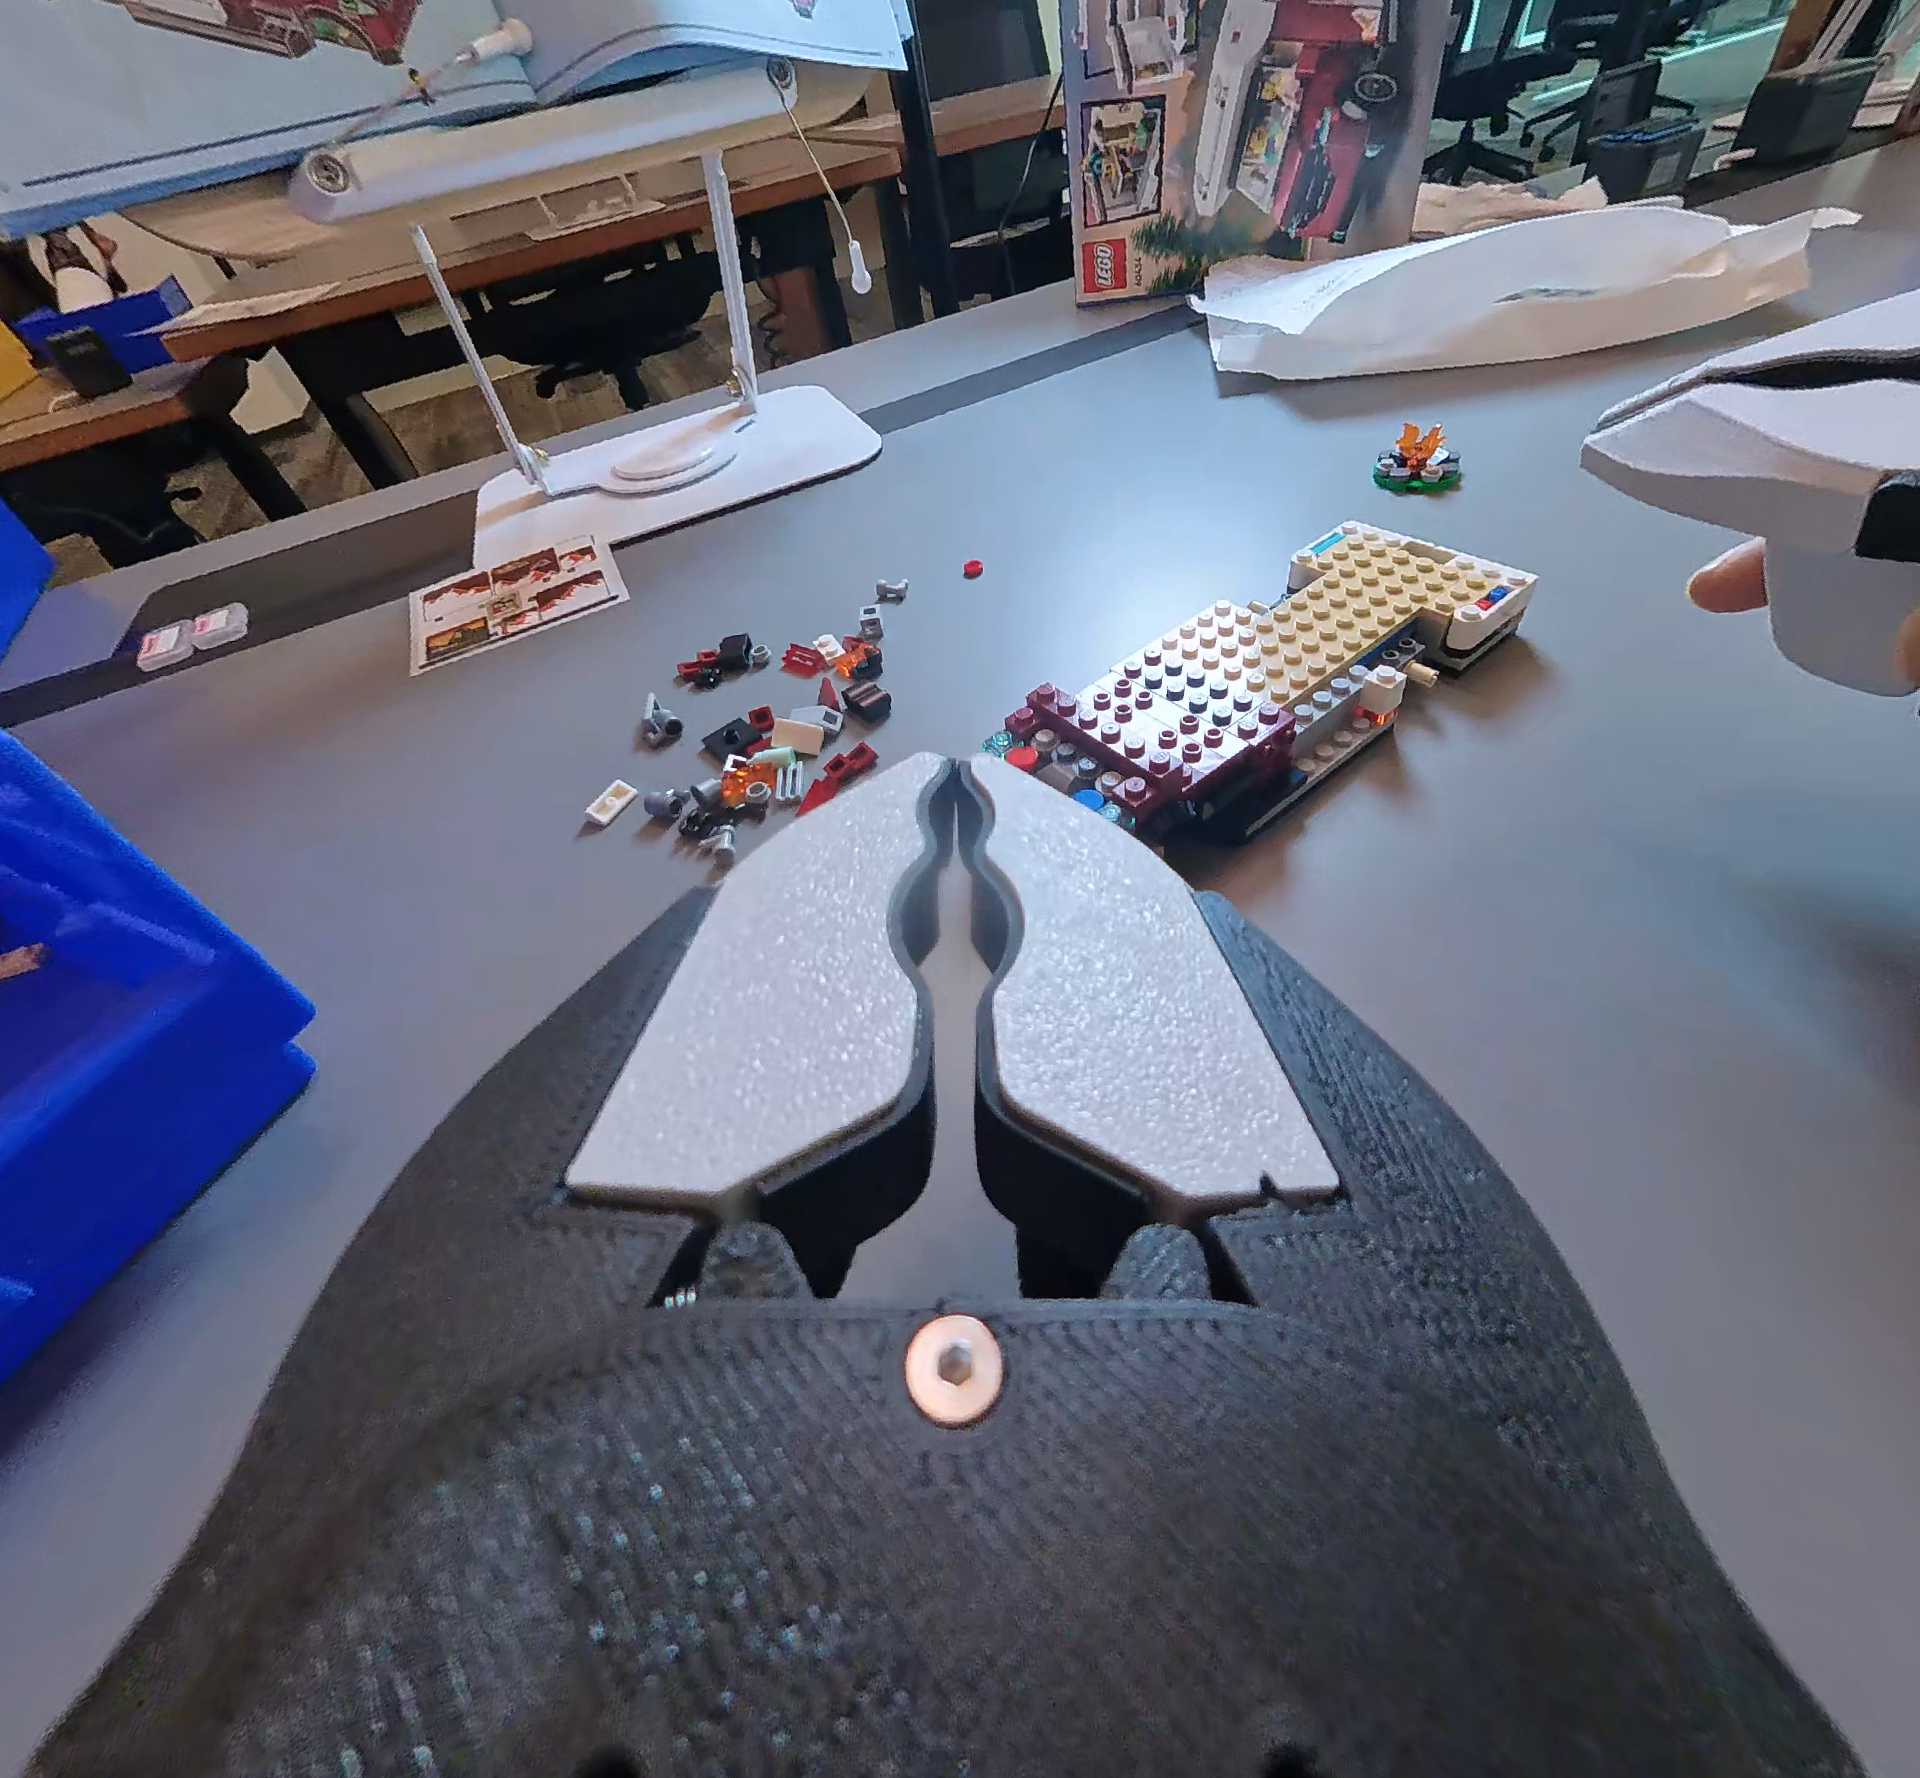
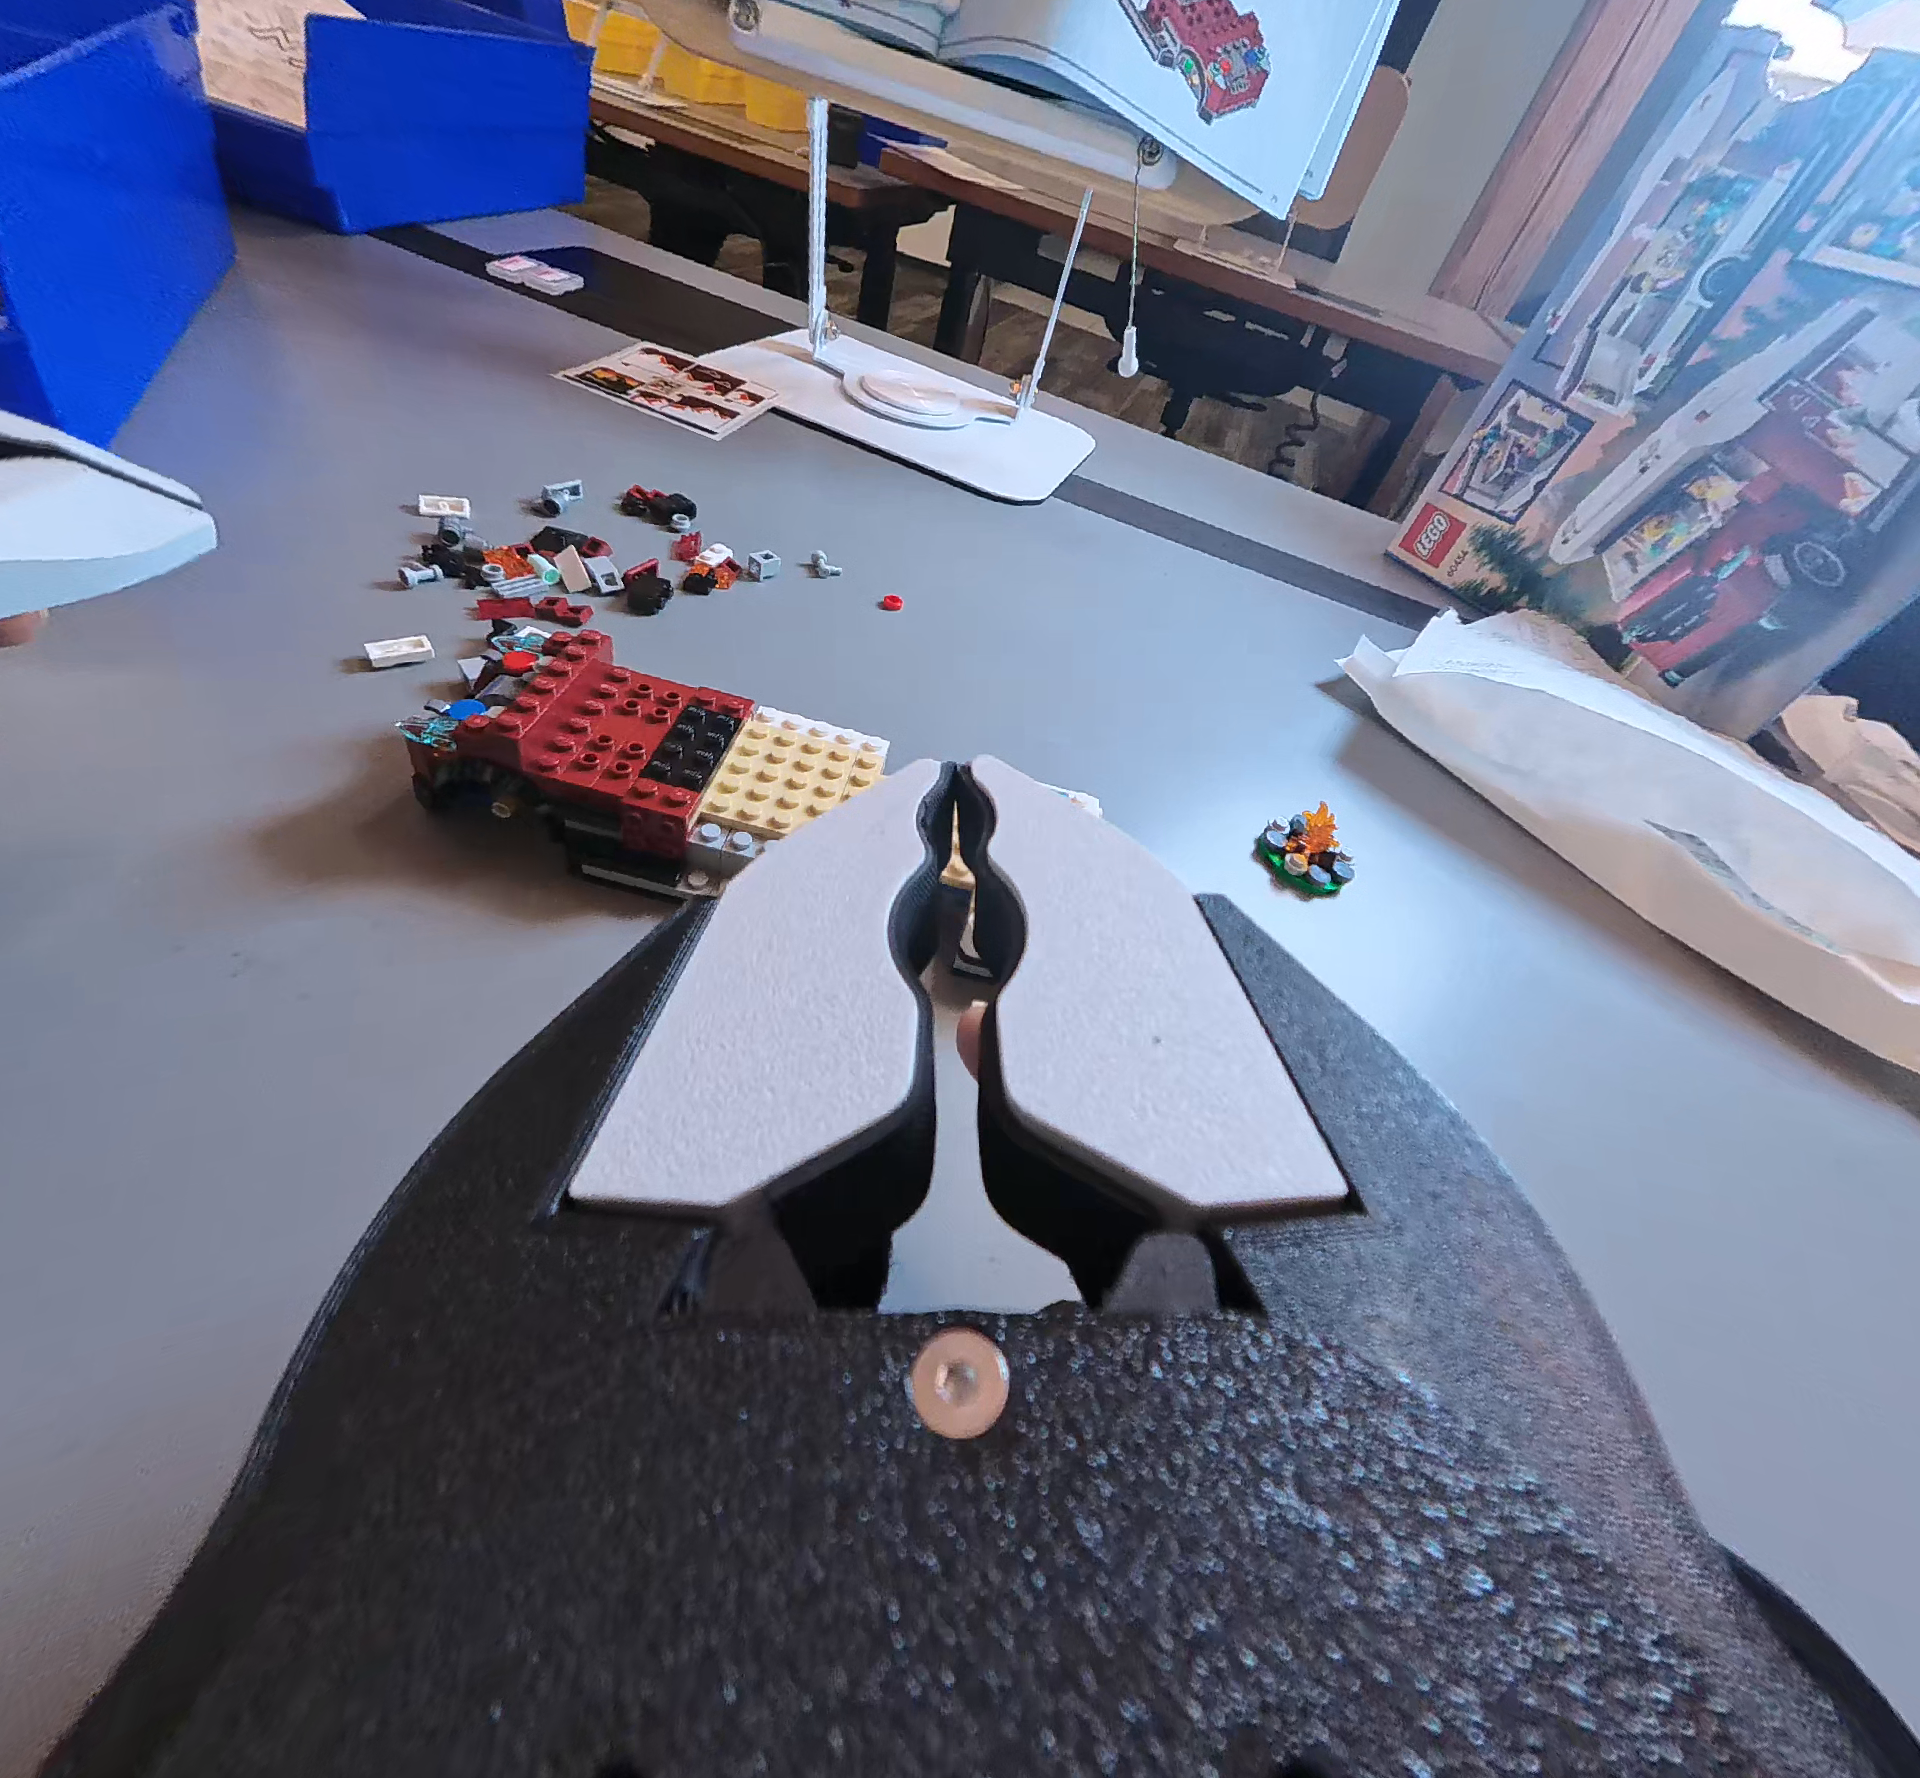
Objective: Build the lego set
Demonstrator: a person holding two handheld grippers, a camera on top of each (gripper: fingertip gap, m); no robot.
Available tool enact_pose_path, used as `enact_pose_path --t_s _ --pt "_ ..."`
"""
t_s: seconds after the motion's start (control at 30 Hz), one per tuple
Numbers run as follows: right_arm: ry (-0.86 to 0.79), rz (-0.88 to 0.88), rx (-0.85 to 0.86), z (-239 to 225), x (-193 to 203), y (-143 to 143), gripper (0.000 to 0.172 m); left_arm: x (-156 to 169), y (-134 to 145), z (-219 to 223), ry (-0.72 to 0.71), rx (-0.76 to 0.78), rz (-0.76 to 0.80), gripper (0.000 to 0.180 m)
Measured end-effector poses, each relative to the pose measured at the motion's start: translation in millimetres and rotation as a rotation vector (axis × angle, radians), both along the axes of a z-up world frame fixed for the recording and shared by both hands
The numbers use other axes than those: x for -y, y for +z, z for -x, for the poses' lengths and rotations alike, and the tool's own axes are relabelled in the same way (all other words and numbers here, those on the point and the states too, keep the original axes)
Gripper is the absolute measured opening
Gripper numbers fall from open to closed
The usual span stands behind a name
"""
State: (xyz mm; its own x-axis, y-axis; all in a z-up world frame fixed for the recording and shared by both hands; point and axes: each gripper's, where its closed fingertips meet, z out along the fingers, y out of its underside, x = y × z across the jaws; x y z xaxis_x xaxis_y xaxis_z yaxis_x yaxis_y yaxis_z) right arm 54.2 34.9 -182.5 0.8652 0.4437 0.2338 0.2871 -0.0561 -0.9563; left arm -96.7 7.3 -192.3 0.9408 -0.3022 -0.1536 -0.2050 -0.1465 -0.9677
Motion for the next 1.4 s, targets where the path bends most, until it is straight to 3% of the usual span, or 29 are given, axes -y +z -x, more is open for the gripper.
enact_pose_path --t_s 0.27,1.4 --pt "0.001 -0.01 -0.015 -1.2 2.8 4.8 0.0 2.8 7.0 3.5 0.024 -0.027 -0.021 0.0" --pt "0.049 -0.003 0.039 16.5 12.0 -3.1 0.0 -2.2 -15.1 4.1 0.058 -0.103 0.074 0.0"
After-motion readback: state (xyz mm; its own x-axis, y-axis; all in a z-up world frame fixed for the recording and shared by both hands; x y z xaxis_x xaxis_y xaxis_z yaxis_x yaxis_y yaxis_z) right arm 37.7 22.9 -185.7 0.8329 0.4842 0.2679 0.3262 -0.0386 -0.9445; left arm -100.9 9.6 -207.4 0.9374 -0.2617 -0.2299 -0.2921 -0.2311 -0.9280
